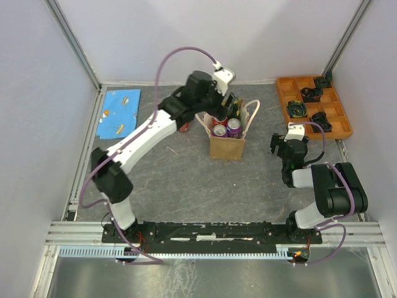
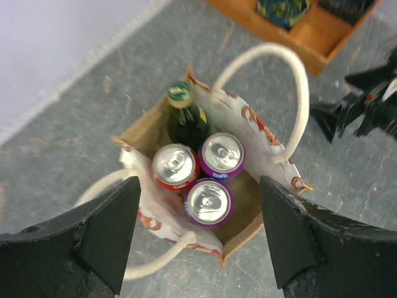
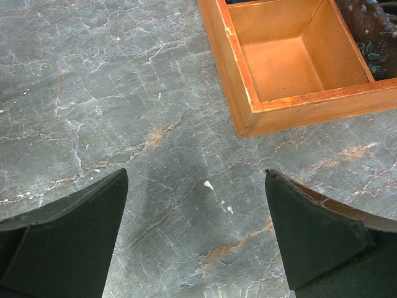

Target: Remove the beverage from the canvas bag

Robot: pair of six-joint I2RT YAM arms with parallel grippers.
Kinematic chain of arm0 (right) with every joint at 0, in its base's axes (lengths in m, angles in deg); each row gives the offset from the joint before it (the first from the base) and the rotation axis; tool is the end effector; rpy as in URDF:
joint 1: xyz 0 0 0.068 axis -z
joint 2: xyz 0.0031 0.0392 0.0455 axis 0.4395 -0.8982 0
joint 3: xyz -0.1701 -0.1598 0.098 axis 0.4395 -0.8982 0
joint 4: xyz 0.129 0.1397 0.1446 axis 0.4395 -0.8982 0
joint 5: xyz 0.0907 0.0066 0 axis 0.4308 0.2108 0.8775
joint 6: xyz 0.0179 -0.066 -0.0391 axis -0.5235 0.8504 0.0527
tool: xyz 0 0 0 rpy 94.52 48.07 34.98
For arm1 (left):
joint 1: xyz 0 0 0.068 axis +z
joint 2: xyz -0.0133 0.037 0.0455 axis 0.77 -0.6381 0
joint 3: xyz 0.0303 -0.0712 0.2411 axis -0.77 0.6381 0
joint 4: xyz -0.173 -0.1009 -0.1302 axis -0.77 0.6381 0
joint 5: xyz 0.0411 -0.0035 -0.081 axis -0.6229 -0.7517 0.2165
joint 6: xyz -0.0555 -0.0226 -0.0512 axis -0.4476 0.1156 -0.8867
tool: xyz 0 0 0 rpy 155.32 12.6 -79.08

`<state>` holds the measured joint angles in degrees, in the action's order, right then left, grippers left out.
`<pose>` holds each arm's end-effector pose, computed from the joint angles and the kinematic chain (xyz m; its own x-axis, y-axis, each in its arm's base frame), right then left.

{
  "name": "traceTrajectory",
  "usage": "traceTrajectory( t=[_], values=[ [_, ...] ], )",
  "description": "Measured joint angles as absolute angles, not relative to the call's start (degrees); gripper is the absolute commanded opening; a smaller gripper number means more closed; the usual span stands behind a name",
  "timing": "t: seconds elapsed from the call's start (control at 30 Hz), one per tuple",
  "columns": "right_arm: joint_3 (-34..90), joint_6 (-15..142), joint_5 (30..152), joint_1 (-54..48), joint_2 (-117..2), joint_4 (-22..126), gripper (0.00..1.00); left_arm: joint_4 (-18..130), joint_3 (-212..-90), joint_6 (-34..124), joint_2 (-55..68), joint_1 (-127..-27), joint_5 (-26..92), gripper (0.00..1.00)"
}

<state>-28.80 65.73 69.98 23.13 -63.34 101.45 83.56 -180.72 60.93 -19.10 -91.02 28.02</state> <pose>0.2776 -0.0019 0.1279 -0.3158 0.0622 -0.9468 0.1995 0.9799 -0.0022 0.3113 -0.2725 0.3587 -0.2545 0.3298 -0.9091 0.7143 0.6979 0.0532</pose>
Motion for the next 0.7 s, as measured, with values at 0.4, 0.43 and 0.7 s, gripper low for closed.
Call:
traceTrajectory(
  t=[0.4,0.43,0.7],
  values=[
    [-28.8,65.7,70.0,23.1,-63.3,101.5,0.99,93.3,-186.8,57.3,-34.1,-93.0,22.2,0.96],
    [-28.8,65.7,70.0,23.1,-63.3,101.5,0.99,93.9,-187.0,56.9,-34.1,-93.0,21.7,0.96],
    [-28.8,65.7,70.0,23.1,-63.3,101.5,0.99,96.4,-187.7,54.4,-34.2,-93.5,18.9,0.96]
  ],
)
